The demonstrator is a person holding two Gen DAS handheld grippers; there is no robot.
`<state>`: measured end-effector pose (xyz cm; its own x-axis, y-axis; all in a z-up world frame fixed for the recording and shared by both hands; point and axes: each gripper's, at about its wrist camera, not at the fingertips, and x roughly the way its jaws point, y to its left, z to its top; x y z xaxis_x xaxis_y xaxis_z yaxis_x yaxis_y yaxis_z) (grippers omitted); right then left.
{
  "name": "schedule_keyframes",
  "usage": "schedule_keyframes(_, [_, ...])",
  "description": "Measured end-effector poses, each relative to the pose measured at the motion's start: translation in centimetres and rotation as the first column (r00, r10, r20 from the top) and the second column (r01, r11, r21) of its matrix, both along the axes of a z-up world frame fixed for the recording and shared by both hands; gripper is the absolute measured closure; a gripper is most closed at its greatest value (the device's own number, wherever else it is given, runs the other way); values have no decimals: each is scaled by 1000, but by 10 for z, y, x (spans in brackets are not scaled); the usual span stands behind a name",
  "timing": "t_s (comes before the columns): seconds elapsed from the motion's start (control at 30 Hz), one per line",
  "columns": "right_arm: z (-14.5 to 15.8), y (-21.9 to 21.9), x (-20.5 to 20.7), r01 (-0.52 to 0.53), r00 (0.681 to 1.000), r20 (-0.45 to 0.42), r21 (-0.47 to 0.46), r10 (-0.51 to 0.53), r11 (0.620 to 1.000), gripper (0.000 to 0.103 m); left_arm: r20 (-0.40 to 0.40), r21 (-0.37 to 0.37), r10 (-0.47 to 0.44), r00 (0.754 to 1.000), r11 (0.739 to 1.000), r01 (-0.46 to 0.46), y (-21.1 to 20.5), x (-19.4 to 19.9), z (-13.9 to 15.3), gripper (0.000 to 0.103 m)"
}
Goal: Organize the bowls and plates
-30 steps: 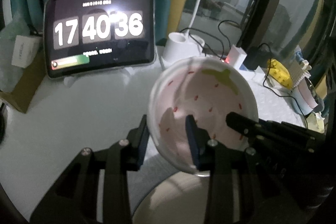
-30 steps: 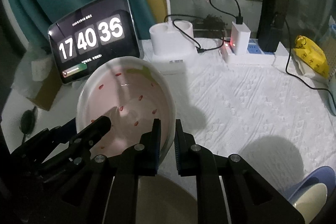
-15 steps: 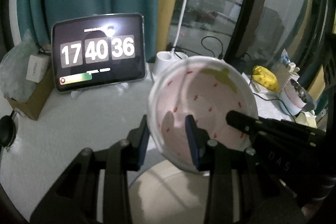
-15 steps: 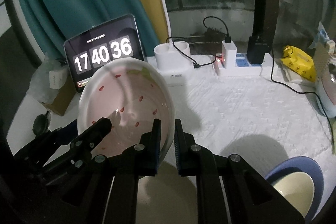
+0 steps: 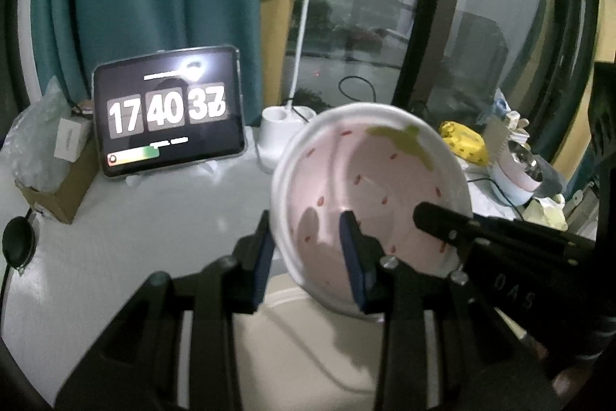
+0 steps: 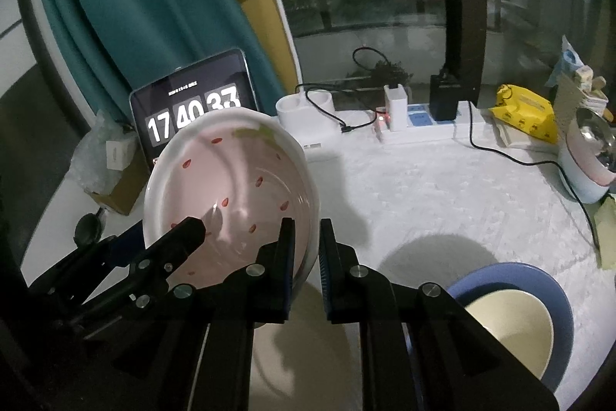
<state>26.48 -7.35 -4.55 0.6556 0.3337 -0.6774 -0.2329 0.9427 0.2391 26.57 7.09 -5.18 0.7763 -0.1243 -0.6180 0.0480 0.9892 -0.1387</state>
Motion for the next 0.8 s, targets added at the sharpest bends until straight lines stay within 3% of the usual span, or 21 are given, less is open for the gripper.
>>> schedule_keyframes(0.8, [5, -82, -40, 81, 996, 16, 57, -82, 995, 91, 8, 41, -82, 997, 996, 81, -82, -29, 9, 68])
